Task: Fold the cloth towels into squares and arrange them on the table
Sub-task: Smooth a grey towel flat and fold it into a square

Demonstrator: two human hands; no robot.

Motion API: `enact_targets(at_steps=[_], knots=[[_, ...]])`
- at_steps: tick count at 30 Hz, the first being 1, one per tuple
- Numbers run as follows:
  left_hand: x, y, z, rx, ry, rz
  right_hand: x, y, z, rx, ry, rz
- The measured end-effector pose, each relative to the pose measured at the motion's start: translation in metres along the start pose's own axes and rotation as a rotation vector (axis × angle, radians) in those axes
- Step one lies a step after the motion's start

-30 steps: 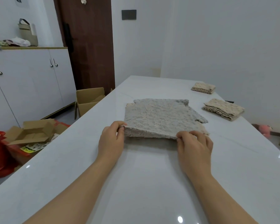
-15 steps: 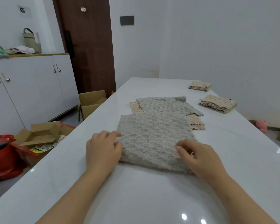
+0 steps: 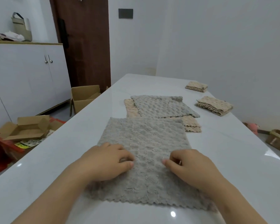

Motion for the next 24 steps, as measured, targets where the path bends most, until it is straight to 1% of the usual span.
enact_targets(at_steps=[1, 3, 4, 5, 7, 9, 13, 14, 15, 18, 19, 20, 23, 24], knots=[[-0.001, 0.003, 0.001, 0.060, -0.001, 0.027, -0.002, -0.001, 0.000, 0.026, 0.000, -0.011], [-0.002, 0.005, -0.004, 0.264, -0.014, 0.078, -0.001, -0.003, -0.002, 0.143, 0.026, -0.012], [-0.002, 0.003, -0.007, 0.333, -0.021, 0.086, -0.001, -0.007, -0.004, 0.172, 0.034, 0.005], [-0.002, -0.002, -0.011, 0.340, -0.027, 0.074, 0.000, -0.012, -0.006, 0.157, 0.028, 0.043], [-0.004, -0.017, -0.020, 0.225, -0.005, 0.028, 0.001, -0.024, -0.008, 0.033, -0.012, 0.098], [-0.007, -0.026, -0.024, 0.112, 0.036, 0.012, 0.004, -0.031, -0.009, -0.105, -0.056, 0.092], [-0.009, -0.021, -0.016, -0.018, 0.048, -0.004, 0.006, -0.024, -0.005, -0.166, -0.030, 0.103], [-0.009, -0.018, -0.012, -0.029, 0.047, -0.009, 0.004, -0.021, -0.003, -0.159, -0.021, 0.082], [-0.009, -0.014, -0.008, 0.001, 0.047, -0.003, 0.003, -0.018, -0.002, -0.131, -0.017, 0.060], [-0.008, -0.006, -0.006, 0.277, 0.043, 0.033, 0.002, -0.016, -0.004, 0.015, -0.027, 0.077], [-0.007, -0.008, -0.009, 0.314, 0.040, 0.037, 0.002, -0.018, -0.006, 0.028, -0.038, 0.073], [-0.007, -0.013, -0.013, 0.290, 0.044, 0.032, 0.003, -0.021, -0.008, -0.003, -0.055, 0.065], [-0.011, -0.031, -0.022, 0.123, 0.102, 0.023, 0.006, -0.033, -0.013, -0.138, -0.074, 0.094], [-0.013, -0.032, -0.024, 0.103, 0.111, 0.024, 0.007, -0.033, -0.013, -0.157, -0.080, 0.095]])
Point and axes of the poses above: each hand's wrist, its own z-axis away from the middle knuckle, its own y-axis out of the back of the hand, x = y × z, the point moved 3 cm from there along -z, towards the middle knuckle, and after that the axes turned 2 degrees about -y, right-handed, at the moved point
